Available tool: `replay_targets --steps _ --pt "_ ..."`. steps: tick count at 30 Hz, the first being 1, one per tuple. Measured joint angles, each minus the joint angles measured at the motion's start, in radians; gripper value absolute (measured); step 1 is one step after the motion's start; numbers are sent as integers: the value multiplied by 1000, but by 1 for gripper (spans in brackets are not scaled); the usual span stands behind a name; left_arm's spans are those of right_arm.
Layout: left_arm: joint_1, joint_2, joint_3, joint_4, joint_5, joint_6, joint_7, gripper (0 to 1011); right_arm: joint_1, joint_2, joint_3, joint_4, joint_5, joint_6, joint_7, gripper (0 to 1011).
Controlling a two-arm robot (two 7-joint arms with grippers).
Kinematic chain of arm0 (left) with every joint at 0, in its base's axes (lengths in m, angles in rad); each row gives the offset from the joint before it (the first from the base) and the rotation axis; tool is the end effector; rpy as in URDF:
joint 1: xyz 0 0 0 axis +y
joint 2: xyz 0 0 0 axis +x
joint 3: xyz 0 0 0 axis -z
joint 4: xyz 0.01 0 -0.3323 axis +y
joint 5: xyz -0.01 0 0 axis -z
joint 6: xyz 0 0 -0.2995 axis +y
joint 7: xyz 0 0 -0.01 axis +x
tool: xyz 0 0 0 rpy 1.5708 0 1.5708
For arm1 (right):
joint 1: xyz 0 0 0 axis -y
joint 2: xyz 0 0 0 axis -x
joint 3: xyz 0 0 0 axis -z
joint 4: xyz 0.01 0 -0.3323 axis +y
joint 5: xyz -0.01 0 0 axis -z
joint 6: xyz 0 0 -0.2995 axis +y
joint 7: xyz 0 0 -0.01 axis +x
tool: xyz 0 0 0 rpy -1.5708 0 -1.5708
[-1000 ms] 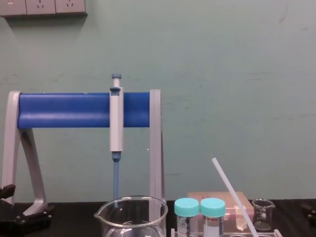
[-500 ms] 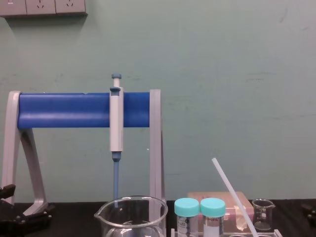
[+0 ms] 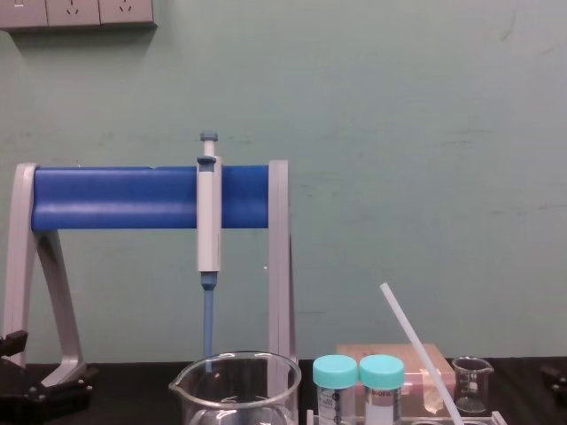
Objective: Pick up the stirring rod with one hand, then place it down.
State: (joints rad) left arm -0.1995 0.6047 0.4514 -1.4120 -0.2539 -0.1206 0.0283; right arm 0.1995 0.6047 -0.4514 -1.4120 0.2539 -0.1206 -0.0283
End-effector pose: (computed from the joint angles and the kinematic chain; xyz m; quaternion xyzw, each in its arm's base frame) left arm 0.3562 0.1092 -0.3346 0.1415 -0.1325 0.5799 0.7913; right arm 0.3562 -0.1092 -0.3346 -0.1415 -0.1325 -0.5799 0.7913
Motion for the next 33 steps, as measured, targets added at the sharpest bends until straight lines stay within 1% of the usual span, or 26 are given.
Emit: replay_targets --steps 13,17,23,24,26,27,30,31,32,33 --pt "0 0 0 0 0 0 0 1000 0 0 0 0 0 0 0 1003" --pt "0 0 0 0 0 0 0 1000 -4 -4 16 0 5 2 9 1003" --pt "0 0 0 0 0 0 0 1000 -8 -20 61 -28 82 19 71 1003" --pt "0 0 0 0 0 0 0 1000 -8 -24 73 -39 109 29 94 1003" --pt "0 0 0 0 0 0 0 1001 -7 -28 84 -53 135 39 119 1003" --pt "0 0 0 0 0 0 0 1000 -6 -30 92 -68 157 48 144 1003" --pt "0 0 0 0 0 0 0 1000 -3 -31 100 -87 187 62 182 1003" --pt "0 0 0 0 0 0 0 1000 0 -31 104 -98 202 71 207 1003" --pt "0 0 0 0 0 0 0 1000 0 -31 104 -98 202 71 207 1003" --pt "0 0 0 0 0 0 0 1000 3 -31 106 -108 213 79 231 1003"
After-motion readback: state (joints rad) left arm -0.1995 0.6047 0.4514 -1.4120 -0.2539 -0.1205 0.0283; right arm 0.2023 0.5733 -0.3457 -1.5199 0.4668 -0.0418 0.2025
